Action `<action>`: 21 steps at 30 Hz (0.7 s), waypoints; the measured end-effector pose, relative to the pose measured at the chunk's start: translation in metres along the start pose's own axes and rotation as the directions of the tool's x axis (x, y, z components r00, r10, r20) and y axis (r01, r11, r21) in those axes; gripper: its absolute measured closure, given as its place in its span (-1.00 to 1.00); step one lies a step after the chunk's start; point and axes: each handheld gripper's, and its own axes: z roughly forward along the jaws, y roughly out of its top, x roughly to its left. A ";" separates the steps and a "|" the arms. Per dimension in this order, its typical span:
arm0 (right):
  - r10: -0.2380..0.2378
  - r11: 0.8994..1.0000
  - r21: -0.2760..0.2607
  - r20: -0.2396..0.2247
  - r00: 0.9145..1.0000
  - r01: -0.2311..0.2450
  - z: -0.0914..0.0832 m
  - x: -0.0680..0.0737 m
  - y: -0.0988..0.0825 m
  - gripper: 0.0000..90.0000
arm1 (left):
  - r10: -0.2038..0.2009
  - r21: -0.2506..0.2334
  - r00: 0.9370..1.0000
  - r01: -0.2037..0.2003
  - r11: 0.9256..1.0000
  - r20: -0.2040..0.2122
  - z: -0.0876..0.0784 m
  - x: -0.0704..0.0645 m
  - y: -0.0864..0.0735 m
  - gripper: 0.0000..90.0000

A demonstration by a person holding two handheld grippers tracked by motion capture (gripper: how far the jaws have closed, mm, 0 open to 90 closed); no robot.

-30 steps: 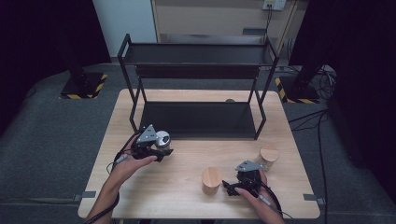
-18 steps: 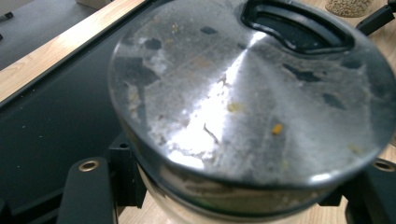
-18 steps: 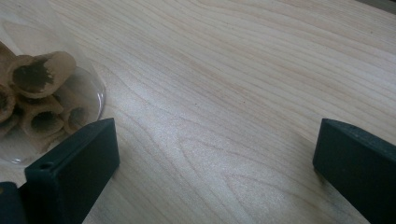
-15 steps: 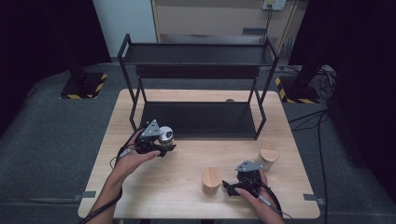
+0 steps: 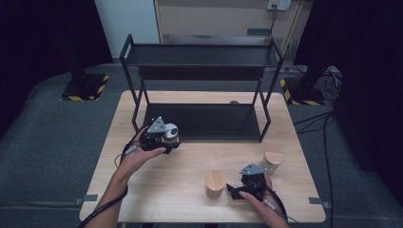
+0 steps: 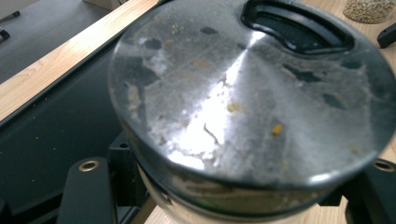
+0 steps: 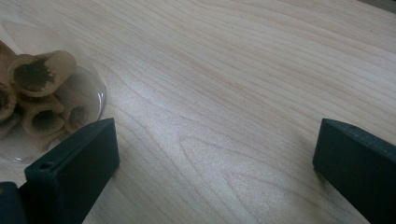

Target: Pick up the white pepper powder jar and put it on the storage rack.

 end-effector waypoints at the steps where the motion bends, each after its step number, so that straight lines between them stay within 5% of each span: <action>1: 0.000 1.000 0.000 0.000 1.000 0.000 0.000 0.000 0.000 -0.99 | 0.001 -0.001 1.000 -0.001 1.000 0.000 0.001 0.000 0.001 -0.35; 21: 0.000 1.000 0.000 0.000 1.000 0.000 0.000 0.000 0.000 -0.99 | -0.014 0.006 0.999 0.014 1.000 -0.031 0.015 0.008 0.020 -0.35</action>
